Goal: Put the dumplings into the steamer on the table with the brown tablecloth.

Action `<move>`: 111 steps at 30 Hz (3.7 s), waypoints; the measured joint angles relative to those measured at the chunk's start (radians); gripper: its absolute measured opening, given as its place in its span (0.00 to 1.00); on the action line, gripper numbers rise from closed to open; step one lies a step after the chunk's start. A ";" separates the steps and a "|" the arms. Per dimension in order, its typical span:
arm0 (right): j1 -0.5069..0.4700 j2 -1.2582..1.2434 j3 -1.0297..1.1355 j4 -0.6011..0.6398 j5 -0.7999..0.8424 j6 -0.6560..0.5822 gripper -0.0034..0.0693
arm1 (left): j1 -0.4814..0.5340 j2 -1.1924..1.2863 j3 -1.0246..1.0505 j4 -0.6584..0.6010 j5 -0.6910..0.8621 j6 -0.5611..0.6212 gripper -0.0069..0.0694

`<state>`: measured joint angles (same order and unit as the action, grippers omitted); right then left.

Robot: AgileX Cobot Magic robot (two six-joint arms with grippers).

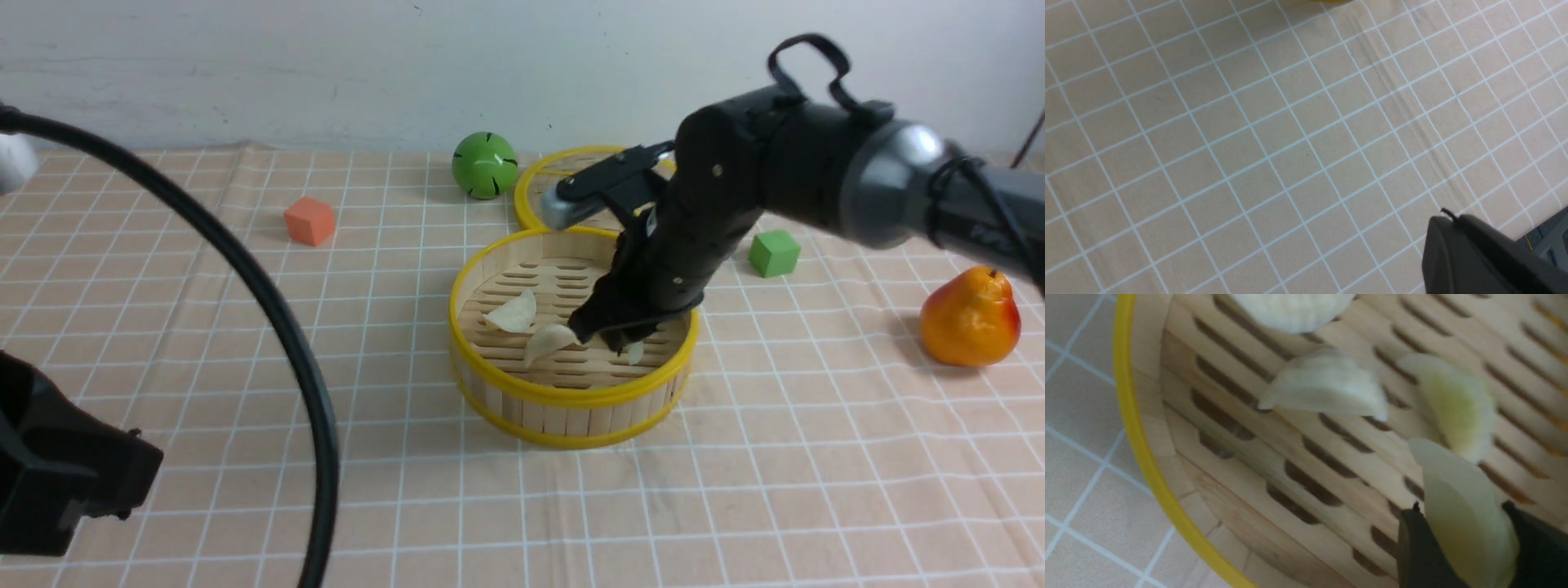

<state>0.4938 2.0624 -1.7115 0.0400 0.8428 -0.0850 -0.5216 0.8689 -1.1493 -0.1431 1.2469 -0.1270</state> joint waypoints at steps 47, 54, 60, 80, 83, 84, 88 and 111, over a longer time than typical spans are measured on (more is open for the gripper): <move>0.018 -1.314 0.831 0.283 -0.299 -0.180 0.03 | 0.000 -0.888 0.695 0.121 -0.397 -0.185 0.11; 0.018 -1.443 0.865 0.283 -0.293 -0.180 0.03 | 0.000 -0.888 0.696 0.121 -0.398 -0.185 0.11; 0.018 -1.462 0.866 0.284 -0.283 -0.180 0.04 | 0.000 -0.888 0.696 0.121 -0.398 -0.185 0.11; -0.133 -1.778 1.381 0.157 -0.523 -0.035 0.02 | 0.000 -0.888 0.696 0.121 -0.398 -0.185 0.12; -0.238 -1.898 1.498 0.093 -0.519 0.063 0.02 | 0.000 -0.888 0.696 0.121 -0.398 -0.185 0.12; -0.273 -1.945 1.541 0.060 -0.514 0.105 0.02 | 0.000 -0.888 0.696 0.121 -0.398 -0.185 0.13; -0.376 -2.043 1.625 -0.021 -0.506 0.188 0.02 | 0.000 -0.888 0.696 0.121 -0.398 -0.185 0.13; -0.491 -2.073 1.726 0.022 -0.449 0.210 0.02 | 0.000 -0.888 0.696 0.121 -0.398 -0.185 0.15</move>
<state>0.0024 -0.0105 0.0147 0.0620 0.3942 0.1247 -0.5216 -0.0190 -0.4535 -0.0218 0.8485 -0.3121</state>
